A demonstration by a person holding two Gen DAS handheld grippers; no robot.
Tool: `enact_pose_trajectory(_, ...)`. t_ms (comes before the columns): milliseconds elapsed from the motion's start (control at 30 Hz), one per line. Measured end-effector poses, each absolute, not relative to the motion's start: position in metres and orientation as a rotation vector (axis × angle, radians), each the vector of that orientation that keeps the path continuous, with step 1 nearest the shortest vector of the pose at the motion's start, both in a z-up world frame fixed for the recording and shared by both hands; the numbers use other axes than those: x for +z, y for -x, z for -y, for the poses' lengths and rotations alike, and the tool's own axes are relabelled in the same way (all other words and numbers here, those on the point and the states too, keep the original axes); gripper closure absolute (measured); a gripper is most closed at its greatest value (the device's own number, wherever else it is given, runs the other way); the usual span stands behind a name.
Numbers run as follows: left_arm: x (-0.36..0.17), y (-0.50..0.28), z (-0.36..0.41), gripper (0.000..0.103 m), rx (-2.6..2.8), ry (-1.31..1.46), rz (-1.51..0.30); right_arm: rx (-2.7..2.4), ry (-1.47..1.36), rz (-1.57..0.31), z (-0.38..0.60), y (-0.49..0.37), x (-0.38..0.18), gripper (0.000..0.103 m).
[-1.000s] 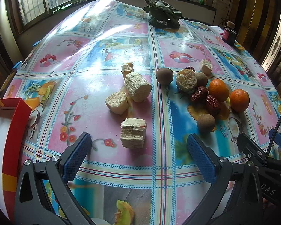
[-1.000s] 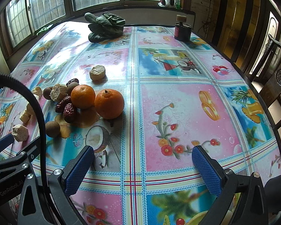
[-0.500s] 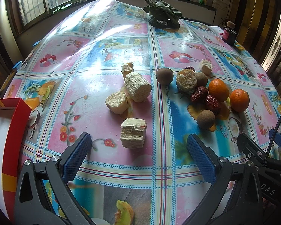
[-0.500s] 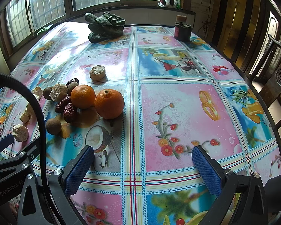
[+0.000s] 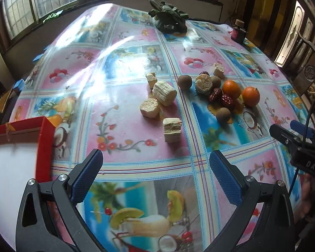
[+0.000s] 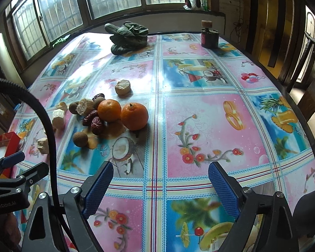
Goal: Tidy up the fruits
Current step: 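Grasp the white square pastry with the left tool while the right tool grasps a brown ball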
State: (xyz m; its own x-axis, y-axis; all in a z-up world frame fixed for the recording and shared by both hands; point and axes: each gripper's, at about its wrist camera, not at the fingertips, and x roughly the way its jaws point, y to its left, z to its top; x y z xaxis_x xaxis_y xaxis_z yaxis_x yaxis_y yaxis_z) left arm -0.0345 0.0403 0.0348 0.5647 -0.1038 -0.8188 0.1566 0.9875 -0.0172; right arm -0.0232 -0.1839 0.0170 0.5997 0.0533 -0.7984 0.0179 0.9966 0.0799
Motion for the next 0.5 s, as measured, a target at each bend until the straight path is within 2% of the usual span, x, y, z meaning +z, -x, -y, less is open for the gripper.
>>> enact_pose_trajectory(200, 0.042, 0.040, -0.057, 0.001, -0.173, -0.018, -0.968, 0.056, -0.033, -0.875, 0.174, 0.033, 0.036, 0.011)
enact_pose_trajectory(500, 0.036, 0.017, -0.040, 0.001, -0.128, 0.012, -0.980, 0.102, 0.017, -0.872, 0.156, 0.038, 0.039, 0.013)
